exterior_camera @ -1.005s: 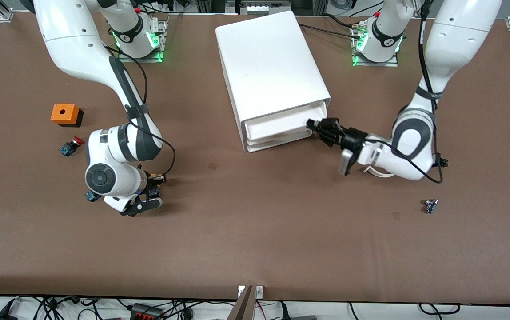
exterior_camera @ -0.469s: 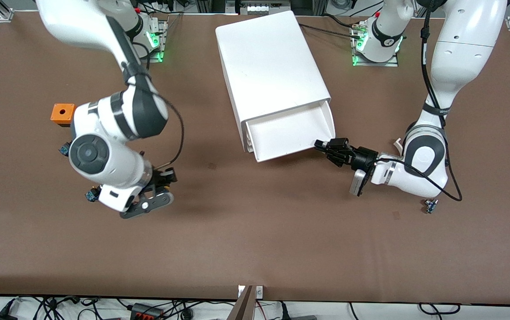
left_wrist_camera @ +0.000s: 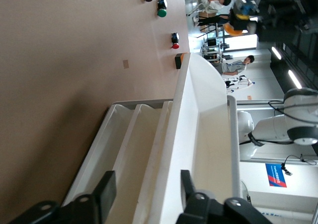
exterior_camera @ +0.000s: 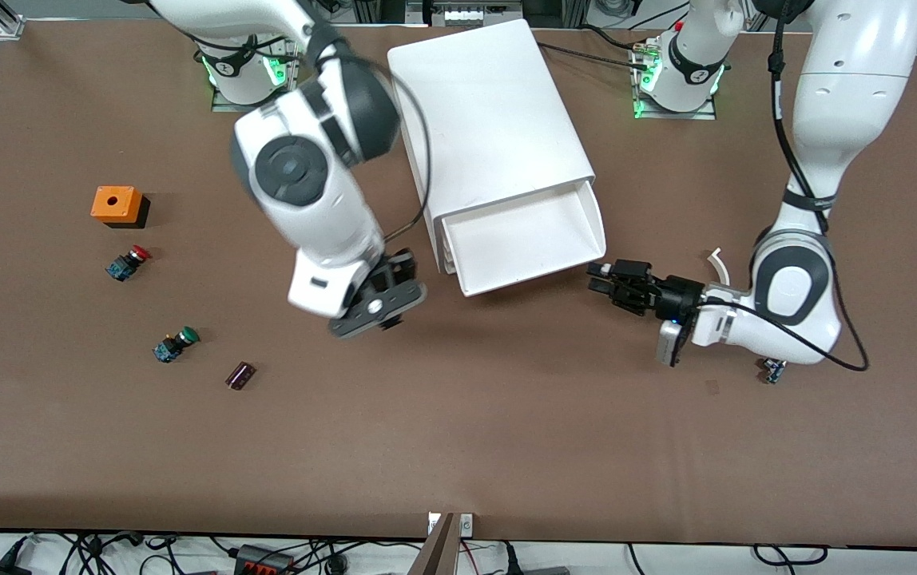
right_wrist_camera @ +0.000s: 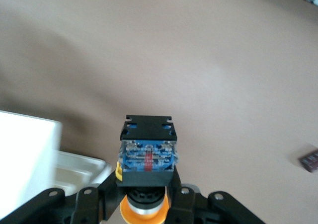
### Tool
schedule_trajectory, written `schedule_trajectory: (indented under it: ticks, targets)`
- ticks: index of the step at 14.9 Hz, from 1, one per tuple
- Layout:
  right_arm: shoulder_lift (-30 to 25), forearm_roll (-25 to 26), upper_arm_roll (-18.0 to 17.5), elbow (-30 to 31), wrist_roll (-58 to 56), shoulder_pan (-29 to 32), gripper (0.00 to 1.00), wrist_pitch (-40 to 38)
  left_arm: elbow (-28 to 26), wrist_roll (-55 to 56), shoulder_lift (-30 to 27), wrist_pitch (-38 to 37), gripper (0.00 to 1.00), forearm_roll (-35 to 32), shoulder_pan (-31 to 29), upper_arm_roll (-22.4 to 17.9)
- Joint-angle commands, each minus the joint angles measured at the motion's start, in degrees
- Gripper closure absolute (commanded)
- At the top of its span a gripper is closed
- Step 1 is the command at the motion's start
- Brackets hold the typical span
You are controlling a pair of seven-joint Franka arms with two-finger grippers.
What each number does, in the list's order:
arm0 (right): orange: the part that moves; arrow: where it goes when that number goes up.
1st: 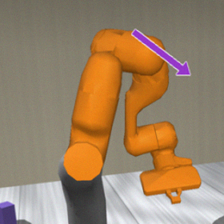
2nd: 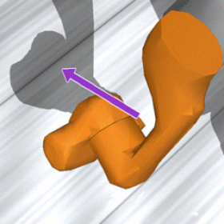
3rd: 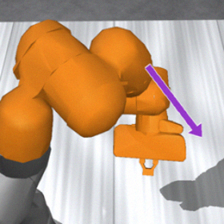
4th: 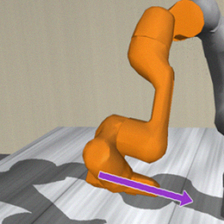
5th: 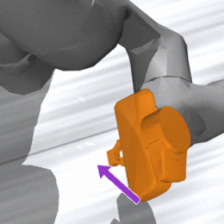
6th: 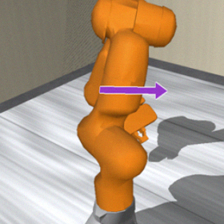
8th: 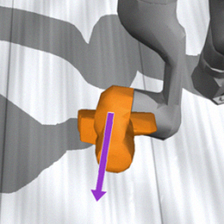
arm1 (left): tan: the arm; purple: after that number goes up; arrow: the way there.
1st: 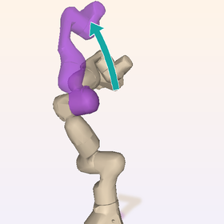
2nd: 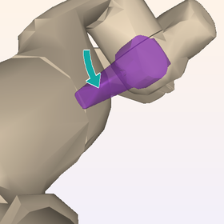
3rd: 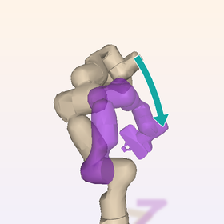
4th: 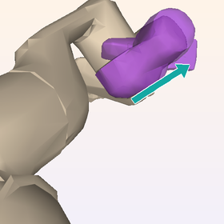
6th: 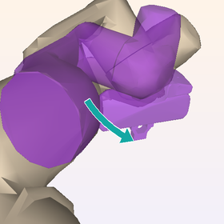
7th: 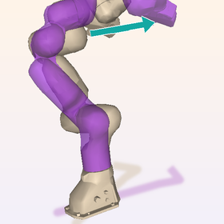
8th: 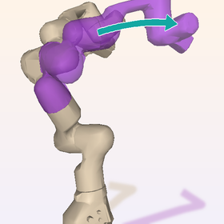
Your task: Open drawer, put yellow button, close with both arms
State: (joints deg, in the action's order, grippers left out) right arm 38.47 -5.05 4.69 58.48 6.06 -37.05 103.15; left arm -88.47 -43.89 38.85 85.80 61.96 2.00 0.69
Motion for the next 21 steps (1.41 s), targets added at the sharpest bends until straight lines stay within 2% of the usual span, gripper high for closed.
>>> schedule_trajectory:
  ticks: [1,6,8,10,14,16,19,21]
  targets:
    - [0.38,-0.49,0.76,-1.53,3.33,-3.8,1.0,2.05,4.09,12.03,-1.57,-1.95,0.0,-4.46,-0.15,-0.16]
    - [1.26,-0.57,0.41,-1.53,11.16,-9.96,1.0,8.55,6.73,30.76,-6.41,-1.87,0.0,-21.93,0.2,0.28]
    - [1.96,-0.66,0.33,-1.62,11.6,-10.84,1.0,9.96,6.99,34.47,-7.38,-1.86,0.0,-28.26,0.38,0.45]
    - [2.66,-0.75,-2.12,-1.53,13.35,-10.67,1.0,10.93,9.36,35.97,-7.47,-1.86,0.0,-34.76,0.46,0.1]
    - [4.42,-0.84,-3.36,-1.35,15.12,-11.02,1.0,10.15,12.18,42.64,-8.17,-3.44,0.0,-57.5,3.0,1.07]
    - [5.3,-0.75,-3.37,-1.18,15.21,-11.81,1.0,10.06,13.84,43.01,-8.0,-3.54,0.0,-62.2,4.15,0.98]
    - [6.0,-0.75,-3.37,-1.09,15.3,-13.22,1.0,8.83,19.2,43.1,-5.37,-2.74,0.0,-62.66,3.89,0.37]
    - [6.0,-0.75,-3.37,-1.18,15.3,-13.22,1.0,7.16,18.95,43.1,-5.1,-2.74,0.0,-62.66,3.8,0.36]
